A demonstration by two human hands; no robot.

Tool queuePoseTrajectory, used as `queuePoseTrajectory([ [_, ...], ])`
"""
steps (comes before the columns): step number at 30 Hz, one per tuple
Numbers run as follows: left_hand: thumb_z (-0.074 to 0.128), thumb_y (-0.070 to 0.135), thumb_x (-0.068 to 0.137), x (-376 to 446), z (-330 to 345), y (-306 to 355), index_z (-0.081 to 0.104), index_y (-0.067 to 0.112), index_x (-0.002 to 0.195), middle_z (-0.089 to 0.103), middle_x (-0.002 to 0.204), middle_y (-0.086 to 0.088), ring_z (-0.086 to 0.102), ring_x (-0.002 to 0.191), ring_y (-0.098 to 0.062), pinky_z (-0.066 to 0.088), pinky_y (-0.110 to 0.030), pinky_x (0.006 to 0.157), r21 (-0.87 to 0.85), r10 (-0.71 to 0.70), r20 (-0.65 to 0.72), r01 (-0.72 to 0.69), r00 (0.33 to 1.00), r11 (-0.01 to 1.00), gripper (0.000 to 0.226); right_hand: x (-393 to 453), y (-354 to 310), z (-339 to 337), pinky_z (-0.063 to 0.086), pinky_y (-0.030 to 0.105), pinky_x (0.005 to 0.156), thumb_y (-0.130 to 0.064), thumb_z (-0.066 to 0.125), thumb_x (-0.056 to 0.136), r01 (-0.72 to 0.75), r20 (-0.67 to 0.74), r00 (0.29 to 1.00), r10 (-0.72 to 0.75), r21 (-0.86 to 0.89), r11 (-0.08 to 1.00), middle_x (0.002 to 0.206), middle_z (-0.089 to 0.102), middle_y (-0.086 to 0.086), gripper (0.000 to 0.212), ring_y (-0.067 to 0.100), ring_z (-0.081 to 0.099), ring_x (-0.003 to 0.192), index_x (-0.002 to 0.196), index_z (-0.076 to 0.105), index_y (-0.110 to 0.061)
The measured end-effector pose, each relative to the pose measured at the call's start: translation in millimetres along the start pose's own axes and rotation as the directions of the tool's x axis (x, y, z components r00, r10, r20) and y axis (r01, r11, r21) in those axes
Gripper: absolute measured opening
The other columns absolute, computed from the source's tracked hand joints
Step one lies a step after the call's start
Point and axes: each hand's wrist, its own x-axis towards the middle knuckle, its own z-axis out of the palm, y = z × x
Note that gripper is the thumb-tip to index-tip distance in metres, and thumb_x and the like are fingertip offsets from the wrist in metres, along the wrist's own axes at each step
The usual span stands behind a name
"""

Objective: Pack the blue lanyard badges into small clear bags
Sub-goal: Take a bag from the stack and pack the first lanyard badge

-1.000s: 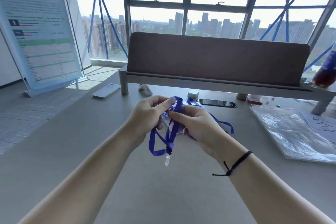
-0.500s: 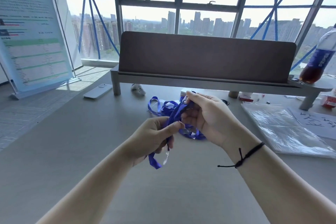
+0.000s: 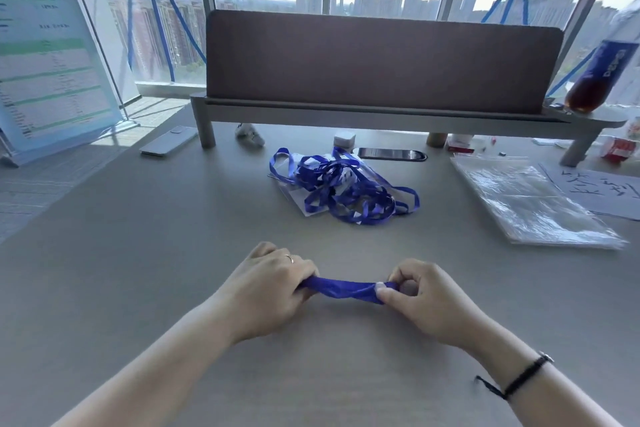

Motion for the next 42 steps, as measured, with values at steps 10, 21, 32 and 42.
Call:
queuePoseTrajectory([
  [10, 0.037, 0.094, 0.074, -18, -1, -16, 0.06, 0.042, 0.126, 0.057, 0.121, 0.027, 0.046, 0.116, 0.004, 0.027, -0.017, 0.106, -0.069, -0.054, -0.05, 0.05, 0.997, 0.996, 0.077, -12, -1, -7, 0.034, 0.02, 0.1, -0.07, 0.063, 0.076, 0.248, 0.044, 0.967, -0.249, -0.36, 0.899, 0.117, 0.046, -0.032, 0.058, -0.007, 0.039, 0.115, 0.125, 0.048, -0.045],
  [21, 0.043, 0.05, 0.101, 26, 9, -68, 0.074, 0.029, 0.104, 0.07, 0.107, 0.021, 0.06, 0.106, 0.005, 0.043, -0.019, 0.09, -0.695, -0.613, -0.051, 0.413, 0.788, 0.589, 0.037, 97, -68, 60, 0.025, 0.038, 0.116, -0.061, 0.047, 0.095, 0.25, 0.171, 0.965, -0.197, -0.386, 0.888, 0.156, 0.037, -0.015, 0.055, 0.013, 0.034, 0.143, 0.144, 0.043, -0.038],
  [32, 0.062, 0.041, 0.094, 18, 19, -76, 0.067, 0.038, 0.116, 0.061, 0.128, 0.02, 0.05, 0.126, -0.002, 0.036, -0.023, 0.105, -0.519, -0.565, -0.14, 0.426, 0.813, 0.741, 0.022, 87, -58, 65, 0.001, 0.038, 0.123, -0.063, 0.04, 0.097, 0.353, 0.268, 0.928, -0.258, -0.413, 0.84, 0.156, 0.035, -0.022, 0.056, -0.001, 0.019, 0.148, 0.146, 0.045, -0.037],
  [42, 0.027, 0.088, 0.082, 1, 23, -49, 0.071, 0.04, 0.105, 0.06, 0.12, 0.029, 0.047, 0.119, 0.01, 0.038, -0.018, 0.102, -0.31, -0.222, -0.055, 0.195, 0.973, 0.93, 0.069, 32, -9, 18, 0.04, 0.018, 0.103, -0.045, 0.062, 0.092, 0.291, 0.146, 0.952, -0.267, -0.178, 0.94, 0.118, 0.066, -0.028, 0.019, -0.01, 0.053, 0.118, 0.105, 0.075, -0.036],
])
